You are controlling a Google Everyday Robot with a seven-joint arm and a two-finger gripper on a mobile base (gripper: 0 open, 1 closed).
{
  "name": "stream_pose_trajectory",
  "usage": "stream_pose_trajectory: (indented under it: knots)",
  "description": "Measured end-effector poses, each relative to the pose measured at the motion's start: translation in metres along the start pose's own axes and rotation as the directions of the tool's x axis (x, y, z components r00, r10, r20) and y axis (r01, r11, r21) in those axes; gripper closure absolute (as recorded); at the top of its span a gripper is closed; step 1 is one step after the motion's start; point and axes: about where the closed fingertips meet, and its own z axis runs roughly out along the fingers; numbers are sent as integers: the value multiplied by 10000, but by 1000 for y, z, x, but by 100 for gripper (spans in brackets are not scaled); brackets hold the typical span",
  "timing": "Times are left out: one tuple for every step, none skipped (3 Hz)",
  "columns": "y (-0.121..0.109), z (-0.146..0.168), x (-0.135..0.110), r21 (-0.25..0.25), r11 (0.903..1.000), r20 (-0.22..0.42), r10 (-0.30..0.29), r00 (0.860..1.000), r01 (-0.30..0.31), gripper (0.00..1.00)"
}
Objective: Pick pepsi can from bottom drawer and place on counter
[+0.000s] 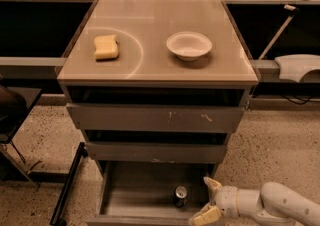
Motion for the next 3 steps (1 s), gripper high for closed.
stream_pose_trajectory:
  knots:
    - [3,1,-2,137,9999,-53,-52,10000,53,0]
    - [0,17,23,561,9967,-263,599,9979,-584,0]
    - [-26,31,55,1607,9843,-151,761,9970,-727,0]
